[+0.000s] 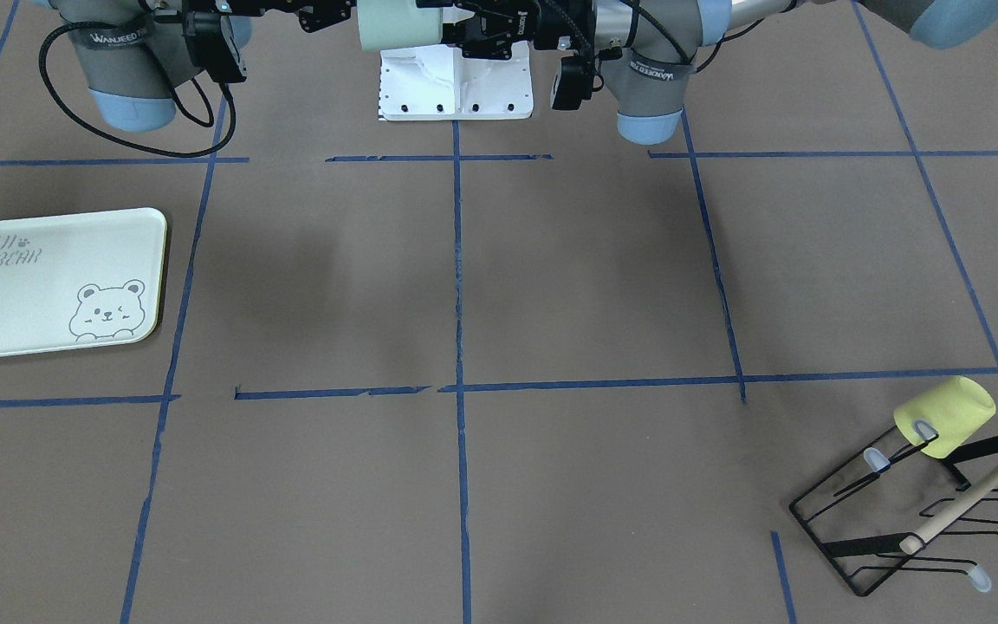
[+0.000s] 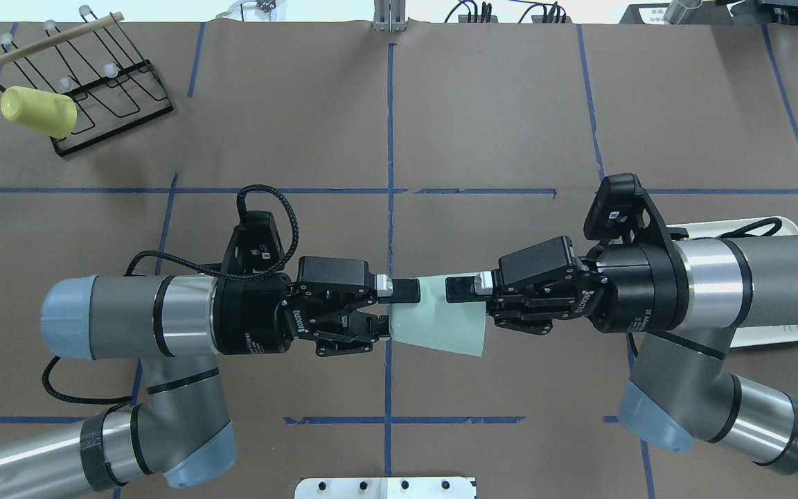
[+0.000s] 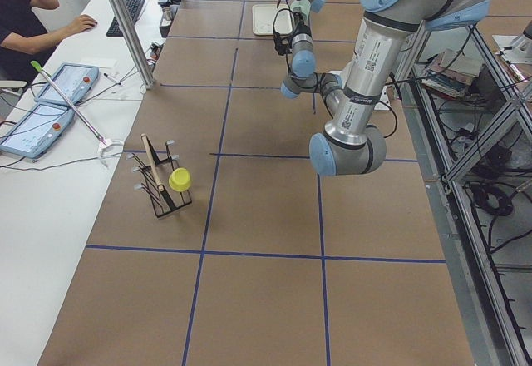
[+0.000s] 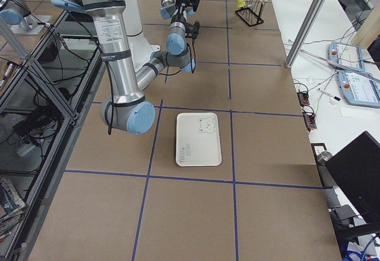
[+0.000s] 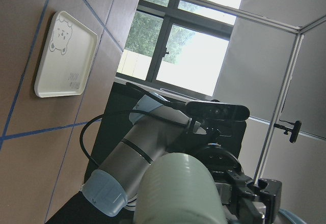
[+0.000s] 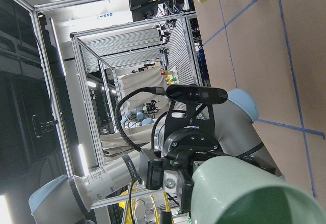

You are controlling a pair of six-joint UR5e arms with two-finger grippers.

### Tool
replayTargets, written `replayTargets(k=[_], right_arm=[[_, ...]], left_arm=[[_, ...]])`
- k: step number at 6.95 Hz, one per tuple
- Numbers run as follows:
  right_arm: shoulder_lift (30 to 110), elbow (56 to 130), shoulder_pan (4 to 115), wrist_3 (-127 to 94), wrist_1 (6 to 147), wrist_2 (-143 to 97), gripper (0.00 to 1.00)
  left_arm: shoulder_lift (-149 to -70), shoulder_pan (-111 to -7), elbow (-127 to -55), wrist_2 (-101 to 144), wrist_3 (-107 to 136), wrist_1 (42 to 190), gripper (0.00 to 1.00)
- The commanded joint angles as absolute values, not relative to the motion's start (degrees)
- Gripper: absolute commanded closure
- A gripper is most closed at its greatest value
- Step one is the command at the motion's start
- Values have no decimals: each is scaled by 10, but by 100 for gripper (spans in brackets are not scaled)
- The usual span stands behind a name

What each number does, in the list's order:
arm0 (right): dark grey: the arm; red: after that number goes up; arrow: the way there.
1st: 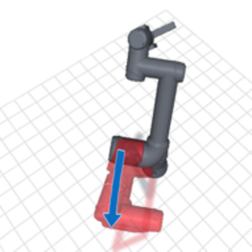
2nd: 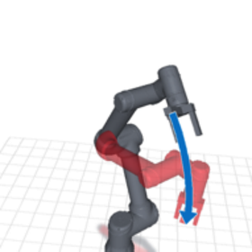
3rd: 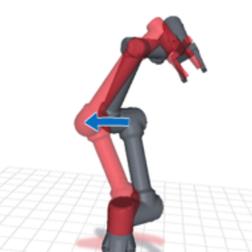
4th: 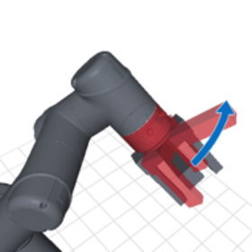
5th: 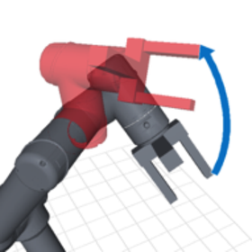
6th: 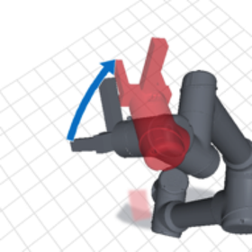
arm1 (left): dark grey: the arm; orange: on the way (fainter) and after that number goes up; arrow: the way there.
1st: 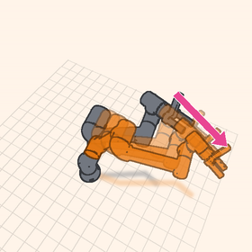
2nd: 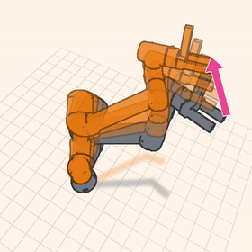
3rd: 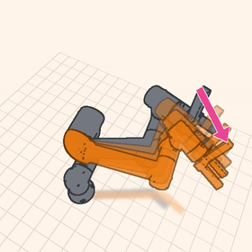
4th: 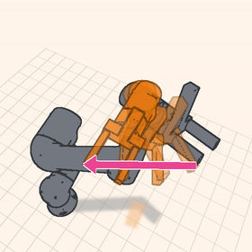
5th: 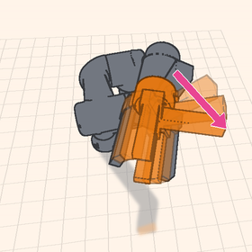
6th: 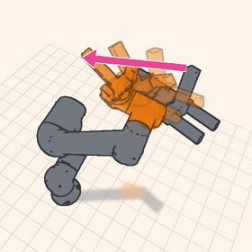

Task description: Left arm grabs green cup and hands to right arm on tray

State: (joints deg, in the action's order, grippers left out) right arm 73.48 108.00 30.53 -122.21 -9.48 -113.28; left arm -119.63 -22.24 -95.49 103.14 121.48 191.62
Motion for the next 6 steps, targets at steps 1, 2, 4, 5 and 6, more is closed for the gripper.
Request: replayTargets(k=[1, 2, 4, 5, 6], right_arm=[[735, 1078, 301, -1221, -94, -1132, 100], [735, 1072, 301, -1221, -95, -1132, 100], [735, 1069, 301, -1219, -97, -1131, 100], [734, 1068, 301, -1218, -97, -1131, 100], [735, 1070, 307, -1219, -102, -1124, 100]], left_arm=[[-1194, -221, -955, 1007, 1240, 1914, 0], [-1193, -221, -955, 1004, 1246, 1914, 0], [-1191, -221, -955, 1003, 1246, 1914, 0], [-1189, -221, -955, 1003, 1245, 1914, 0], [-1187, -225, -950, 999, 1241, 1911, 0]])
